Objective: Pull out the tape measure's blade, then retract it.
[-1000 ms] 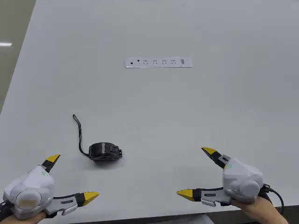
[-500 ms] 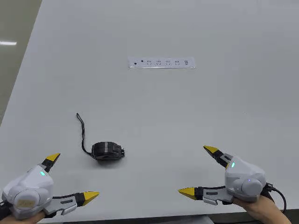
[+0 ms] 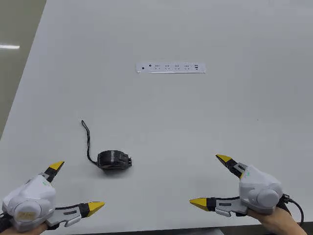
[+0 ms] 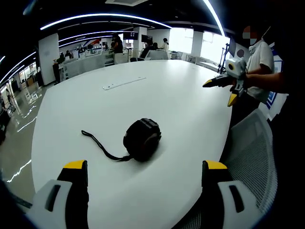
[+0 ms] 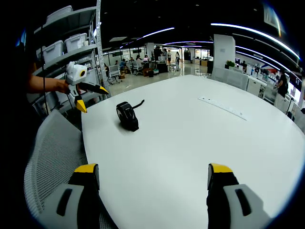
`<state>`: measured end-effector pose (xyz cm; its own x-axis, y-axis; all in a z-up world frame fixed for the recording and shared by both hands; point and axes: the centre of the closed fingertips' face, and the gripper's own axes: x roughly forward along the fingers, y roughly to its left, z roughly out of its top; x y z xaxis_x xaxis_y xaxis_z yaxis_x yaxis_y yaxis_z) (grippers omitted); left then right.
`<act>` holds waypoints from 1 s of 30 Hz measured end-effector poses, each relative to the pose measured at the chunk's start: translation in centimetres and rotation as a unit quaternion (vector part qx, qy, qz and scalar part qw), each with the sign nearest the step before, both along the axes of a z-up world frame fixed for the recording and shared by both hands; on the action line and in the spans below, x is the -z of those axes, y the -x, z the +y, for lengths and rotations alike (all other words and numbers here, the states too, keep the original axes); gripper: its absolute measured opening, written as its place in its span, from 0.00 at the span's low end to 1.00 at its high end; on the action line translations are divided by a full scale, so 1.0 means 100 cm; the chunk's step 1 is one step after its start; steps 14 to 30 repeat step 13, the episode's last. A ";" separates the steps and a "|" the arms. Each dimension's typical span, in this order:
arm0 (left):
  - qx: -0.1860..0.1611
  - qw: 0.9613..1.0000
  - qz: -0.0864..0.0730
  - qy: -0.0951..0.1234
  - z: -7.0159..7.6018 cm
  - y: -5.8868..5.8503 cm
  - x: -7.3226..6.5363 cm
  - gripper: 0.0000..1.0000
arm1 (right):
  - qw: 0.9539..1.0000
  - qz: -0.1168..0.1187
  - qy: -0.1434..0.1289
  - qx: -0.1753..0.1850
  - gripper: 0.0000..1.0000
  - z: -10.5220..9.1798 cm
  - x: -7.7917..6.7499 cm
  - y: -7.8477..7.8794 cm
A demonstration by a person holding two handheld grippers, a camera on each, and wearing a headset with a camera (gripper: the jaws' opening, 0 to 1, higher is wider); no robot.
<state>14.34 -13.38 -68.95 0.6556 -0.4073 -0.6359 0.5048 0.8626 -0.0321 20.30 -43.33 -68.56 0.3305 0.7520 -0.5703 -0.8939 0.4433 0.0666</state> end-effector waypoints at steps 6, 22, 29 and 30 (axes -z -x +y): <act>-0.002 1.000 0.000 0.000 0.001 0.001 0.000 0.99 | 1.000 0.000 -0.001 0.001 0.95 -0.002 0.000 -0.001; -0.001 1.000 -0.002 0.001 0.001 0.000 0.000 0.99 | 1.000 0.000 0.000 0.002 0.95 -0.002 -0.002 0.000; -0.001 1.000 -0.002 0.001 0.001 0.000 0.000 0.99 | 1.000 0.000 0.000 0.002 0.95 -0.002 -0.002 0.000; -0.001 1.000 -0.002 0.001 0.001 0.000 0.000 0.99 | 1.000 0.000 0.000 0.002 0.95 -0.002 -0.002 0.000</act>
